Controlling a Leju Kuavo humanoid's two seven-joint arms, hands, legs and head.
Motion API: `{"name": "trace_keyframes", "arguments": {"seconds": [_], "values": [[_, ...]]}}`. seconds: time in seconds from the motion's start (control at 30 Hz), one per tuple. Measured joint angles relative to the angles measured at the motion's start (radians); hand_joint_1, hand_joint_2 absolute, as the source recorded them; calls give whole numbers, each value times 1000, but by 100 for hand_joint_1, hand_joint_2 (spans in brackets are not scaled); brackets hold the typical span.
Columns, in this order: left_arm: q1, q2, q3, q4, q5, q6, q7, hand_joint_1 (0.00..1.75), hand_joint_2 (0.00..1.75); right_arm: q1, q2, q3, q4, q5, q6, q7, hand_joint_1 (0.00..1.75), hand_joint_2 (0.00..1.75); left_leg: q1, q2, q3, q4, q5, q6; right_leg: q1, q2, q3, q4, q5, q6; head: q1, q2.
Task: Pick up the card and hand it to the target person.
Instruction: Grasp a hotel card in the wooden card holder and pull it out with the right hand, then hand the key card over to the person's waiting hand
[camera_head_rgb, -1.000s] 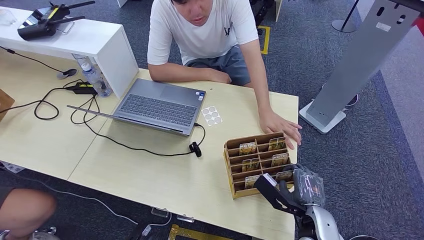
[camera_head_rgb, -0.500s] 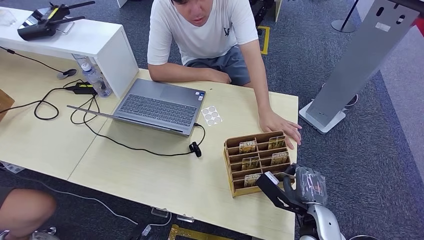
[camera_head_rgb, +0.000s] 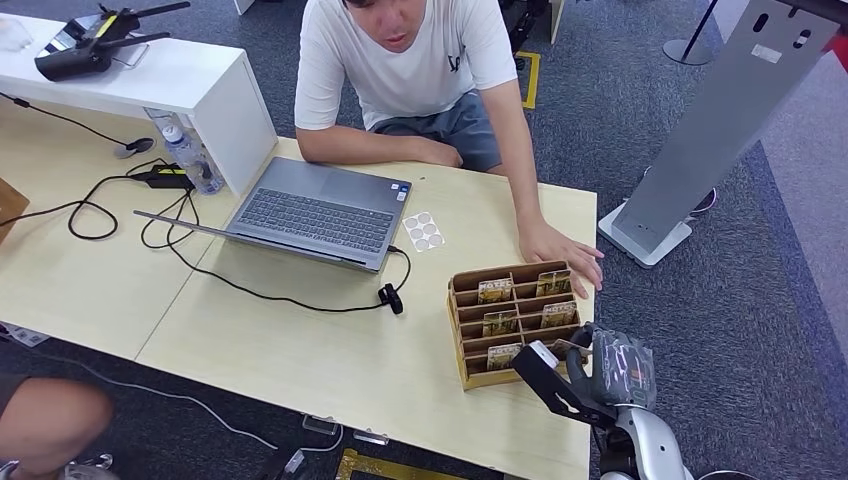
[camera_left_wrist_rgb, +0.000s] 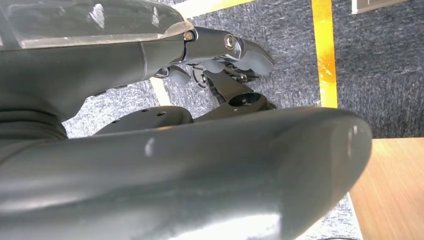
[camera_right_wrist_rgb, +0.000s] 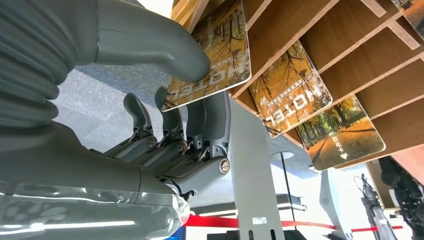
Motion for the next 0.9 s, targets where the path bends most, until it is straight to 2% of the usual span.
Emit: {"name": "trace_keyframes", "arguments": {"seconds": [0.23, 0.5, 0.7, 0.9], "values": [[0, 3, -1, 0, 14, 9, 0, 0, 0, 3, -8, -6, -69, 19, -17, 7, 136, 175, 0, 0, 0, 0, 0, 0, 0, 0, 0, 0, 0, 0, 0, 0], [1, 4, -1, 0, 17, 16, 7, 0, 0, -10, -25, -40, -278, 111, -115, 3, 136, 175, 0, 0, 0, 0, 0, 0, 0, 0, 0, 0, 0, 0, 0, 0], [-1, 4, -2, 0, 14, 18, 16, 0, 0, -27, -13, -38, -332, 127, -217, -59, 136, 175, 0, 0, 0, 0, 0, 0, 0, 0, 0, 0, 0, 0, 0, 0], [-8, 4, -3, 0, 8, 16, 19, 0, 0, -56, 30, -10, -249, 54, -336, -165, 136, 175, 0, 0, 0, 0, 0, 0, 0, 0, 0, 0, 0, 0, 0, 0]]}}
